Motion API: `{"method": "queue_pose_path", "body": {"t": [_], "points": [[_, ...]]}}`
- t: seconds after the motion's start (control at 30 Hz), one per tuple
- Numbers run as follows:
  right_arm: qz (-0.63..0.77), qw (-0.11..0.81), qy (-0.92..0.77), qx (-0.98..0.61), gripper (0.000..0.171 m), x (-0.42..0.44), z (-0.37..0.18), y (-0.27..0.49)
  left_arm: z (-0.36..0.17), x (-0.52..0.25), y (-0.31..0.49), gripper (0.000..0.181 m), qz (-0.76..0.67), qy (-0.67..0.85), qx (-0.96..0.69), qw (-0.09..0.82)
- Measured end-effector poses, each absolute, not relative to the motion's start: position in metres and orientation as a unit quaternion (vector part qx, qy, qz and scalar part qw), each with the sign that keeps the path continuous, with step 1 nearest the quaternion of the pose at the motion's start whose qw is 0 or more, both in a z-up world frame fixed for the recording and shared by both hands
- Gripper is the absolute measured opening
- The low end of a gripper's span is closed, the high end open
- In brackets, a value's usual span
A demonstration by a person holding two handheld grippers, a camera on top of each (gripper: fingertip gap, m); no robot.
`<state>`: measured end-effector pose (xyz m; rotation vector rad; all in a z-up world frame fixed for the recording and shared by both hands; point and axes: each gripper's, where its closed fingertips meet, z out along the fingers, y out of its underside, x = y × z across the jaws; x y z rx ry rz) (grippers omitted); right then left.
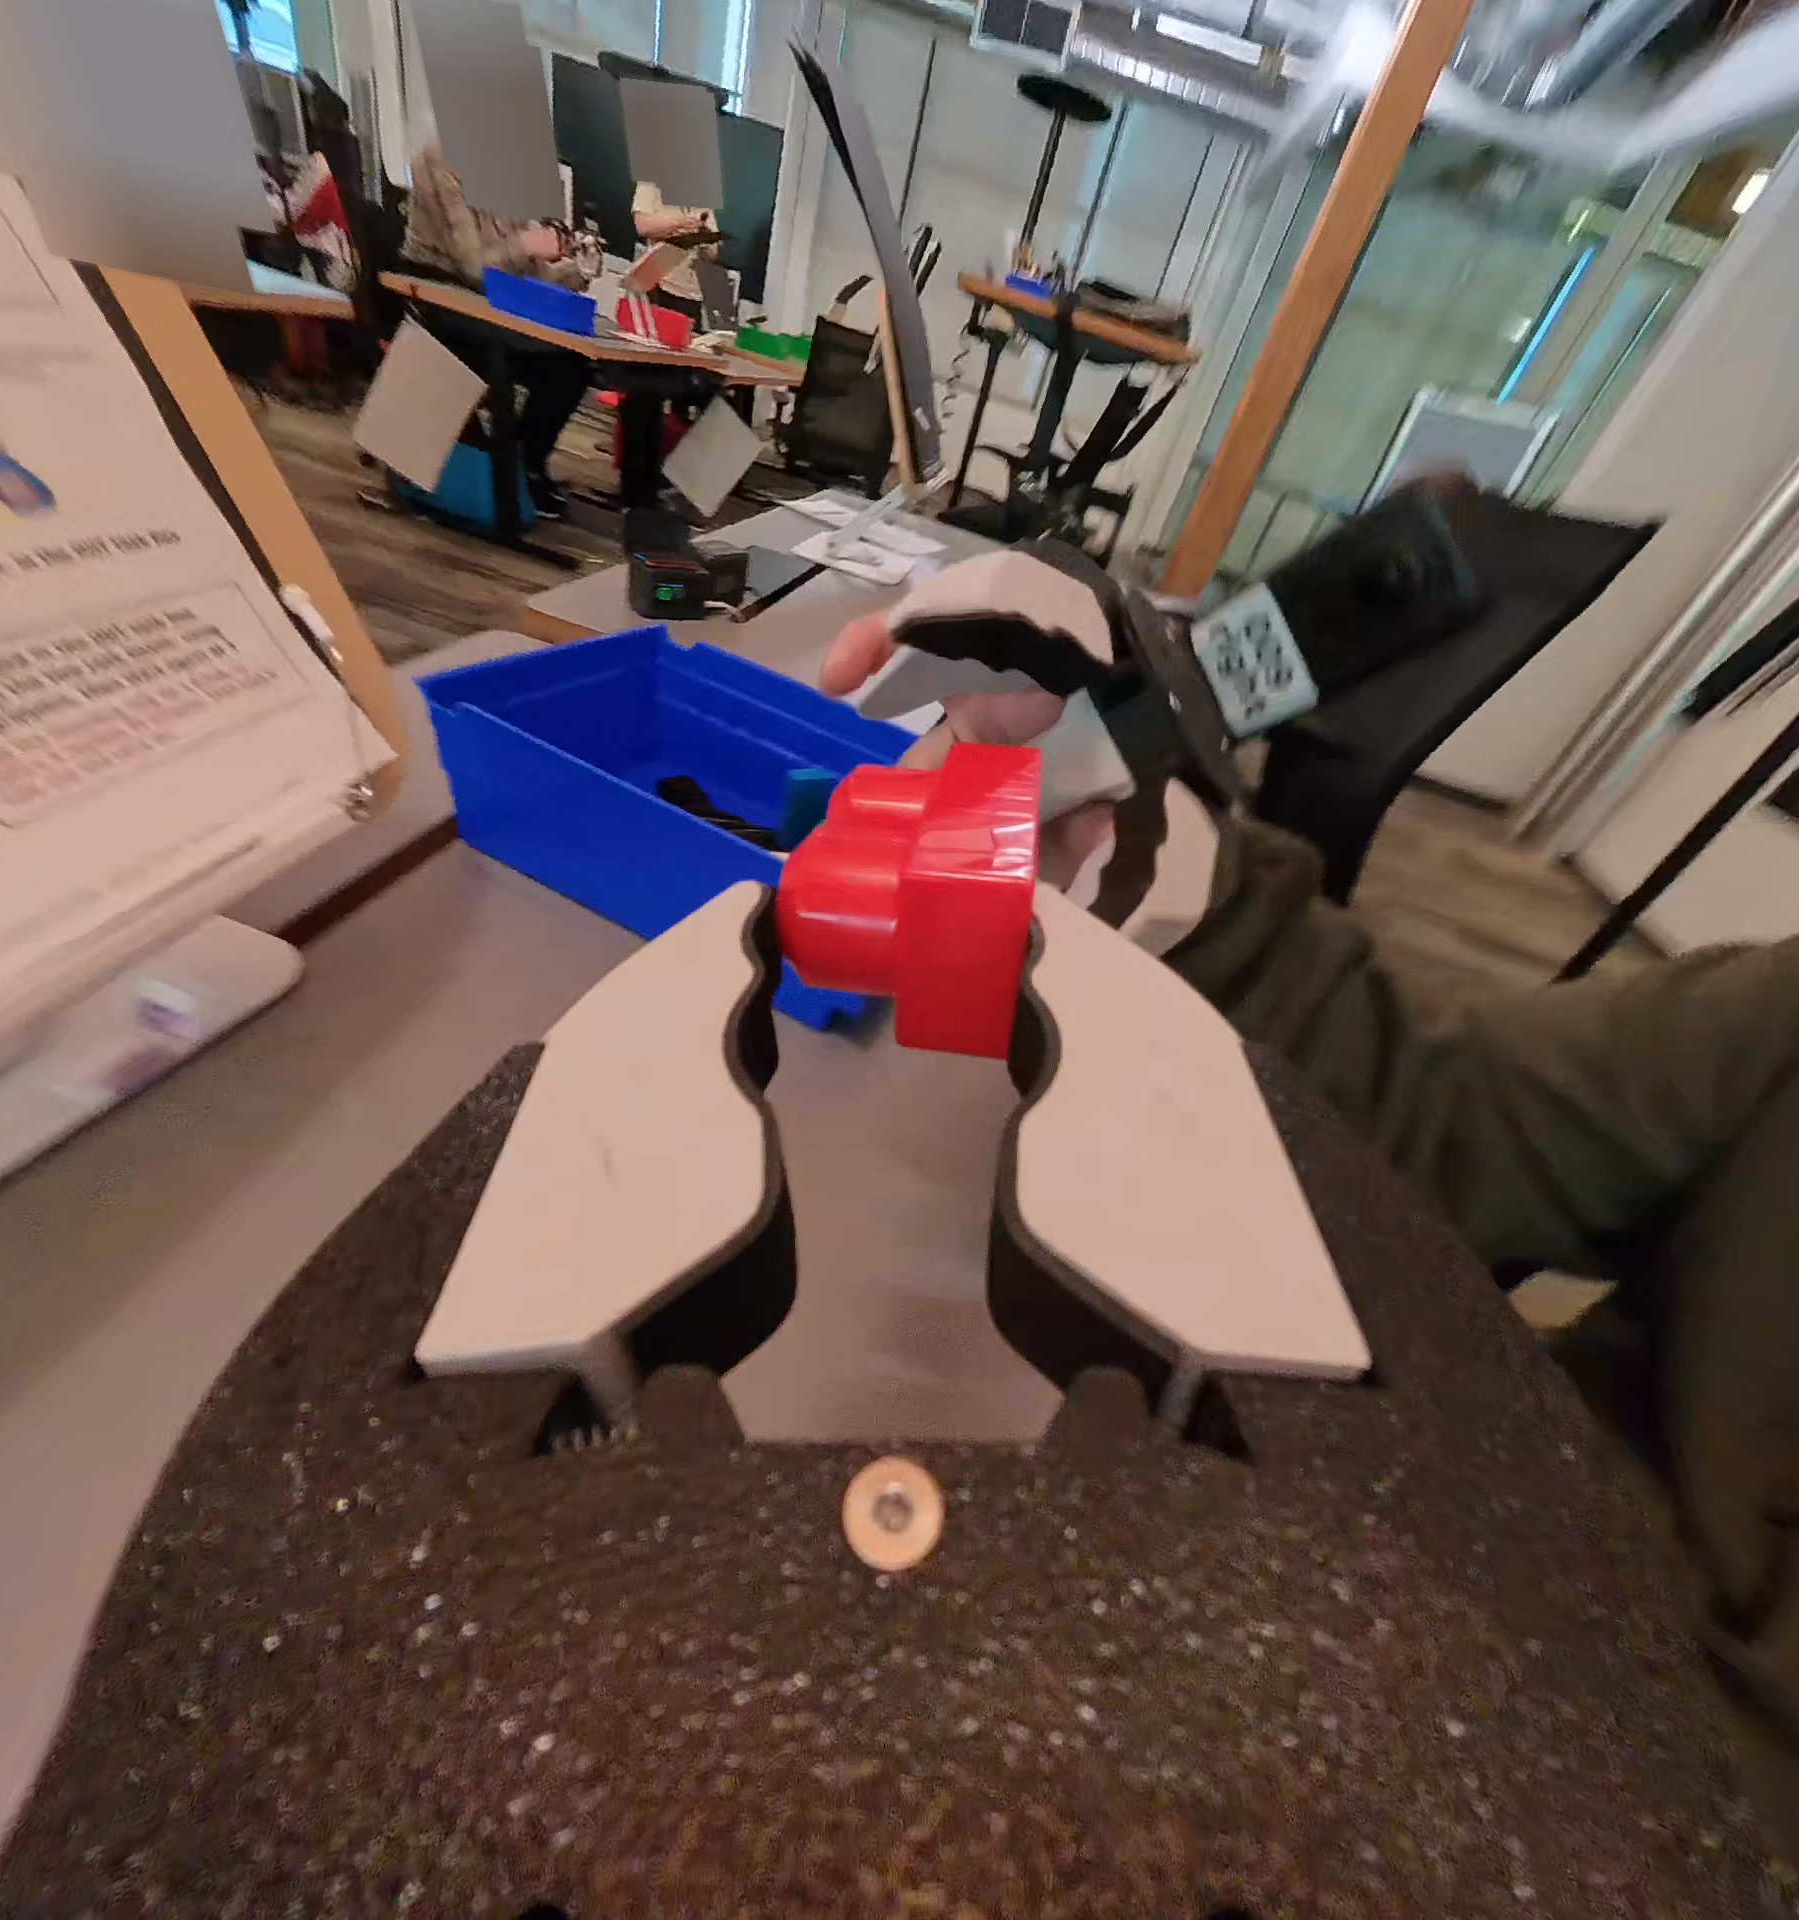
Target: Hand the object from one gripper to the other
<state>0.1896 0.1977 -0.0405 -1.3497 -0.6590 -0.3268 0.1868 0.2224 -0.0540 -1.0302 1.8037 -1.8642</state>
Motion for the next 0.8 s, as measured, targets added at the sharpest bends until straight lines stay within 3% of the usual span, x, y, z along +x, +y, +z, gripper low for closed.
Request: {"method": "queue_pose_path", "body": {"t": [0.27, 0.37, 0.5, 0.6, 0.8], "points": [[-0.305, 0.655, -0.414, -0.553, 0.060, 0.175, -0.055, 0.203, -0.061, 0.176, 0.208, 0.041, -0.692, 0.600, -0.401, -0.009], [-0.312, 0.649, -0.422, -0.551, 0.038, 0.172, -0.057, 0.206, -0.066, 0.176, 0.206, 0.041, -0.684, 0.606, -0.405, -0.026], [-0.290, 0.649, -0.415, -0.568, 0.037, 0.173, -0.058, 0.207, -0.068, 0.176, 0.207, 0.041, -0.682, 0.610, -0.403, -0.022], [-0.243, 0.649, -0.380, -0.613, 0.037, 0.178, -0.063, 0.210, -0.071, 0.181, 0.212, 0.041, -0.674, 0.623, -0.395, 0.030], [-0.089, 0.652, -0.259, -0.706, 0.037, 0.199, -0.069, 0.211, -0.049, 0.182, 0.223, 0.057, -0.643, 0.654, -0.292, 0.270]]}}
